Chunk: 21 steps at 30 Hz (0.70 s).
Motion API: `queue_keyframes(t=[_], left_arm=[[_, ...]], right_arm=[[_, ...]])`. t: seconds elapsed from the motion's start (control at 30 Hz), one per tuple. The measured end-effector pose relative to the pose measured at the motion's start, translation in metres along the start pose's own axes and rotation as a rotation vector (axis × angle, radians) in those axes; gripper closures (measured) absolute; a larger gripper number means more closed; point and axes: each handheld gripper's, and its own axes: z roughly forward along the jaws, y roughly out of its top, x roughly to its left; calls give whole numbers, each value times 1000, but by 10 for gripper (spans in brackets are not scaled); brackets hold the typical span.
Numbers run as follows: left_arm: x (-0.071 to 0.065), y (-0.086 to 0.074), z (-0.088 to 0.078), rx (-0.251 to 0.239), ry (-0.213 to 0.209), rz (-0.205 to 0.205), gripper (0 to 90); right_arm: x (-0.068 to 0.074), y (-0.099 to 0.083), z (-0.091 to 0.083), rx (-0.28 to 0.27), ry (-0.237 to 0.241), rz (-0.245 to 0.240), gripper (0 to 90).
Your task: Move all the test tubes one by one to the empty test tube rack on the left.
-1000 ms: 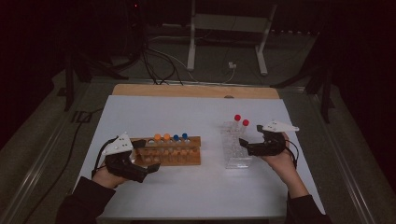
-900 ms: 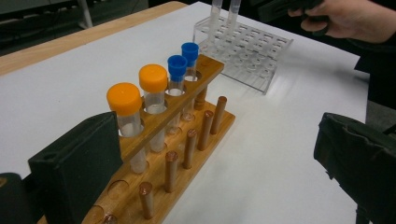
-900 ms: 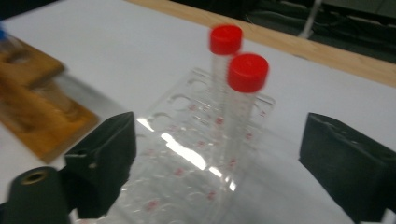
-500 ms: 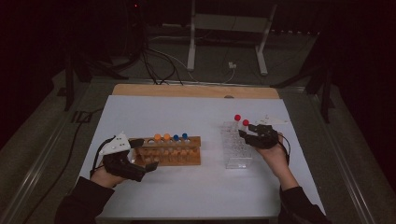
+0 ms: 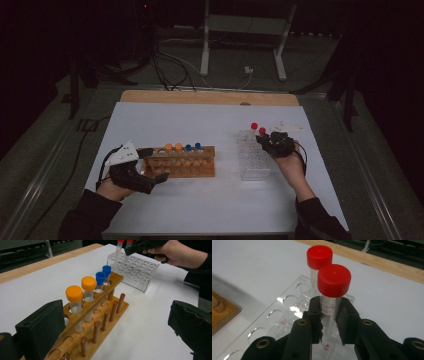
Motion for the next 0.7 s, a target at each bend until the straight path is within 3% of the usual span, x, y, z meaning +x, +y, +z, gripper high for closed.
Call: queue_keyframes(t=[0.37,0.57,0.7], left_arm=[[-1,1,1,8,10,-4,16],[-2,2,1,7,4,-2,16],[-4,4,1,6,-8,4,16]], right_arm=[[-1,13,-24,-80,2,28,746],[2,22,-41,-126,-20,15,746],[7,27,-51,-142,-4,6,746]])
